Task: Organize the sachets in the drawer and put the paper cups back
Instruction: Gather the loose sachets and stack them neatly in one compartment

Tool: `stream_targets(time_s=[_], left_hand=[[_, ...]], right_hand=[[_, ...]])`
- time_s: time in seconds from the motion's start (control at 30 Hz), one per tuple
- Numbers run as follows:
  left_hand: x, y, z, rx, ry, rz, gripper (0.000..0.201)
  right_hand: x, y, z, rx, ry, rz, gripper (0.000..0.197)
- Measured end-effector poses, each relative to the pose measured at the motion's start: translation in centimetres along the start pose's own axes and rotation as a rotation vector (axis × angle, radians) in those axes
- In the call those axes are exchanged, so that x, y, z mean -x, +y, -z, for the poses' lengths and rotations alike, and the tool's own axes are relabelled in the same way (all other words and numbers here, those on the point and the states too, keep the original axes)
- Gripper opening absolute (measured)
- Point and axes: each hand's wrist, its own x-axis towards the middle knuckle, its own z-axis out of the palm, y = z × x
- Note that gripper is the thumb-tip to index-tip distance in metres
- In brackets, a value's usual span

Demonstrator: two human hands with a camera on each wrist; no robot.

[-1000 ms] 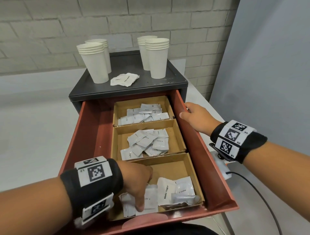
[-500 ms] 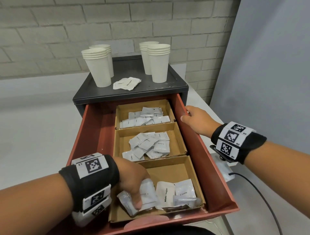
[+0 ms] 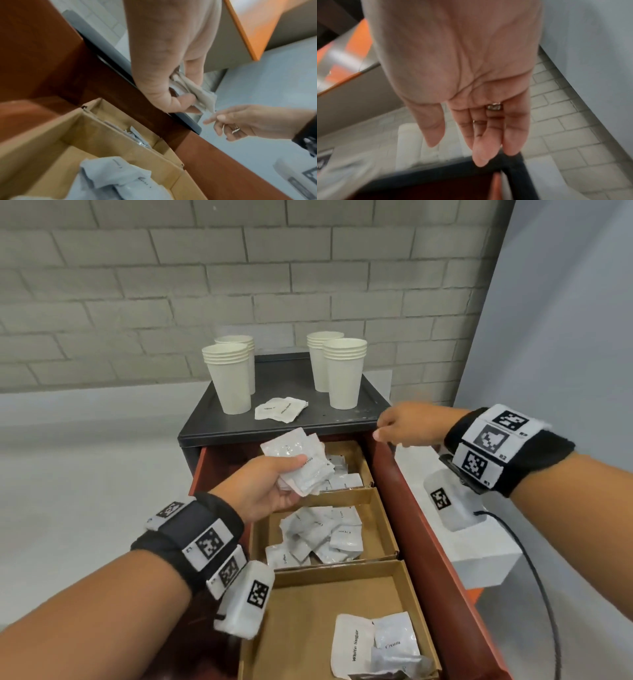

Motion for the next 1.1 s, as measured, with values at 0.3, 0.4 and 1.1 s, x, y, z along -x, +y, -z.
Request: stream_targets(time_s=[0.3,0.4,1.1], left_hand=[[-0.7,0.0,0.3,0.317,-0.034,-0.059,0.022],[-1.3,-0.6,0.9,0.276,-0.022,-0.059,0.03],[-3.6,-1.7,2.8,0.23,0.42,-0.124,0.041]], right_hand=[[-3.4,-7.1,-1.8,-0.607,-0.009,0.096,0.047],[-4.8,-7.8,-3.9,-0.762,0.054,0.095,0.044],[-7.5,-7.5,-5.1,-1.301,0.361,-0.01,0.022]])
